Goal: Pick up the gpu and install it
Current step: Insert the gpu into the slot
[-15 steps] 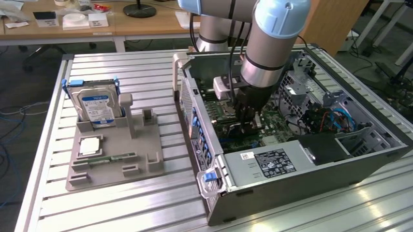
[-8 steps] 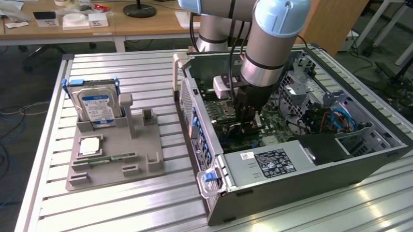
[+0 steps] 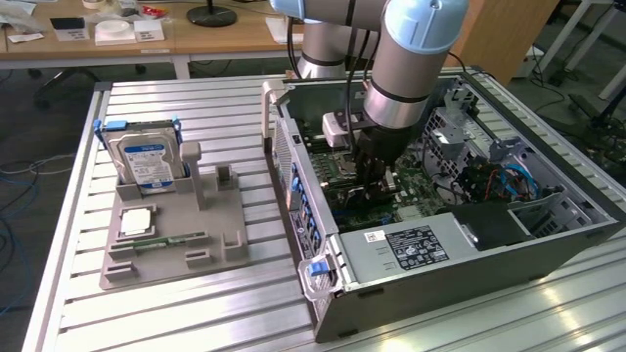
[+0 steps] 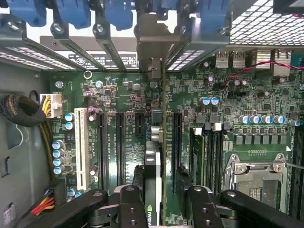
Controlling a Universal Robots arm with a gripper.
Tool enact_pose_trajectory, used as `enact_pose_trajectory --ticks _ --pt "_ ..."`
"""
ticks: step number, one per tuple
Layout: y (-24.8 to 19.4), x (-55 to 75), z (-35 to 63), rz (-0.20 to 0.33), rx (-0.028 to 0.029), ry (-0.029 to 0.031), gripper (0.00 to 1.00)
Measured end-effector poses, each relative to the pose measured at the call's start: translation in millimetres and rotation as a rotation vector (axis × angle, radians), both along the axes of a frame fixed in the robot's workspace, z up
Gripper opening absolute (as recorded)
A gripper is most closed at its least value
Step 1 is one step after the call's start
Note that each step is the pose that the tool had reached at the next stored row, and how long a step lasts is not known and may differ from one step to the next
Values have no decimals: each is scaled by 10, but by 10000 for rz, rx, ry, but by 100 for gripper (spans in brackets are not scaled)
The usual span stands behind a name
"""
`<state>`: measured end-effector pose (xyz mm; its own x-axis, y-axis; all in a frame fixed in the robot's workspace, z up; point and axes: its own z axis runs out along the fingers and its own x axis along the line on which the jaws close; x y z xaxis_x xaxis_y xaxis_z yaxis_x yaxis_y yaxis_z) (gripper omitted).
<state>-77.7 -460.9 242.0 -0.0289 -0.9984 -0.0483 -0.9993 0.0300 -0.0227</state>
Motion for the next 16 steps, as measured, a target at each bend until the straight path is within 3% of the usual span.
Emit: enact_pose_trajectory --ticks 5,10,16 --pt "0 0 9 0 -4 2 40" --pt "-3 0 99 0 -1 0 40" --pt "-22 0 99 0 0 0 40"
